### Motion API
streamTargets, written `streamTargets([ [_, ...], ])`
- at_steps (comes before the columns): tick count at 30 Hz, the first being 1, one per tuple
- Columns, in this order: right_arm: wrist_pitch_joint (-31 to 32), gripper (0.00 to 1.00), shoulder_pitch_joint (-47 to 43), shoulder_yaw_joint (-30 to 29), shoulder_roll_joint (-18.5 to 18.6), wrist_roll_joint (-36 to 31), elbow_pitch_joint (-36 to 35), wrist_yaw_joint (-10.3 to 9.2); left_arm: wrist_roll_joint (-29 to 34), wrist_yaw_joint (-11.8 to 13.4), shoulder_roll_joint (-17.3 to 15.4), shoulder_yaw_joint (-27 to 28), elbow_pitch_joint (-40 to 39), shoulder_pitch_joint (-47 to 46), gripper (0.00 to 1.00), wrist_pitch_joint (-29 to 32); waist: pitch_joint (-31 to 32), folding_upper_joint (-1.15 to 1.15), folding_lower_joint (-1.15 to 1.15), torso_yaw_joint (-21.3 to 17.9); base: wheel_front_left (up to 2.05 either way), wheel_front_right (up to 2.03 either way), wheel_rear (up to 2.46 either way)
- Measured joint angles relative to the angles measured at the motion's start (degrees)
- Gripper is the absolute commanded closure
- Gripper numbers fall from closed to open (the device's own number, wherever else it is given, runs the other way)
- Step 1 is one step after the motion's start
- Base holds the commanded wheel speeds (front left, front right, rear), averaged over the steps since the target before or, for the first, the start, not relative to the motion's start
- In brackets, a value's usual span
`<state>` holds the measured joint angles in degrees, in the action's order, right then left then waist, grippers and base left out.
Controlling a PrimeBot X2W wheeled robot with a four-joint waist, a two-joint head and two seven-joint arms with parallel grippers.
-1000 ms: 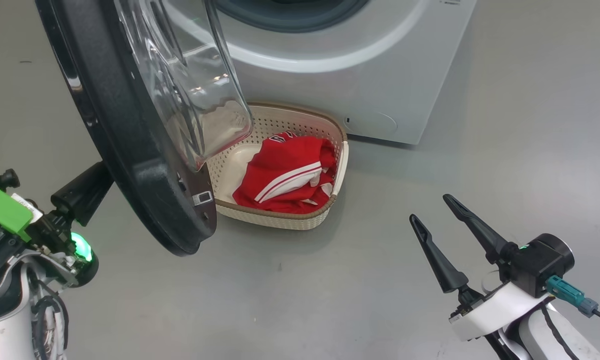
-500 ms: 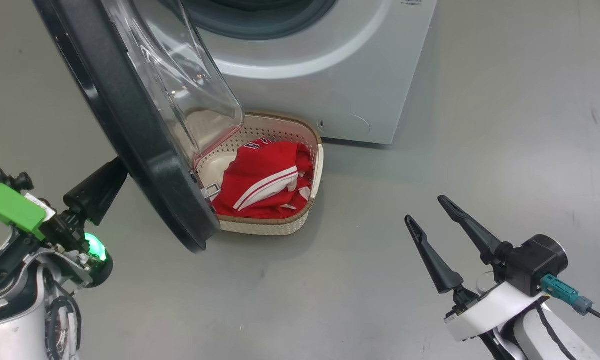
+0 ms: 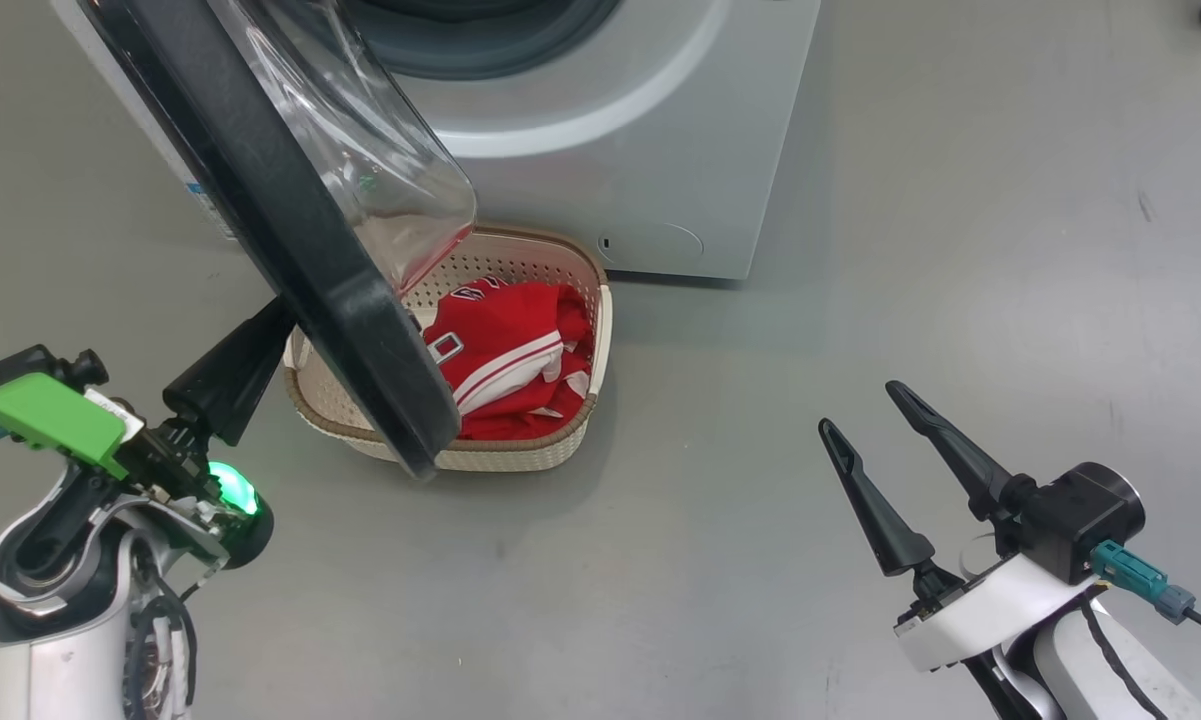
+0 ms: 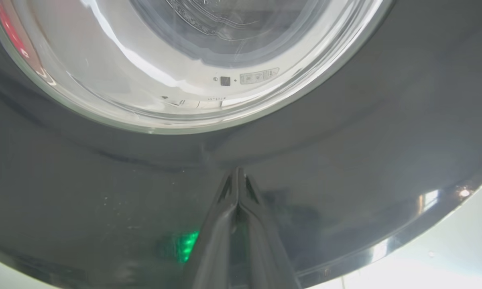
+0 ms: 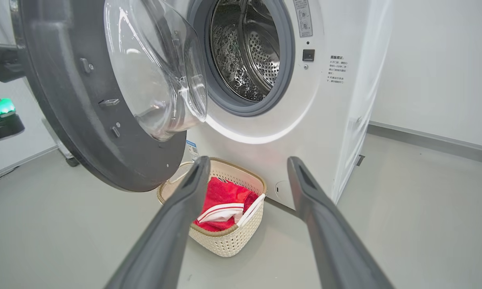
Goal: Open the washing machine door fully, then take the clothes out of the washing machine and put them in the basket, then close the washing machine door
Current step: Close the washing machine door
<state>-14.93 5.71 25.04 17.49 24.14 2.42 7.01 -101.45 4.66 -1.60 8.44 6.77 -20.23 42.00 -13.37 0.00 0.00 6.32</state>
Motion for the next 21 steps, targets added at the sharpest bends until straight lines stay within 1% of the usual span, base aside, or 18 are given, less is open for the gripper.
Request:
streamTargets([
  [6,0.0,0.0,0.38,-0.41,0.05,0.25,-0.01,0.0,-1.41,-1.99,-0.01,-2.75,1.18,-0.13,1.0,-3.64,-0.75,0.0,0.0,-1.27,0.0,0.0,0.0],
  [10,0.0,0.0,0.82,-0.47,0.04,0.46,-0.02,0.0,-3.61,-3.36,-0.01,-4.39,2.15,-0.85,1.0,-6.76,-1.23,0.0,0.0,-2.13,0.0,0.0,0.0],
  [21,0.0,0.0,1.09,-0.54,0.03,0.58,-0.01,0.0,-4.44,-7.51,-0.03,-9.07,5.35,-2.89,1.0,-13.81,-2.21,0.0,0.0,-4.74,0.0,0.0,0.0],
])
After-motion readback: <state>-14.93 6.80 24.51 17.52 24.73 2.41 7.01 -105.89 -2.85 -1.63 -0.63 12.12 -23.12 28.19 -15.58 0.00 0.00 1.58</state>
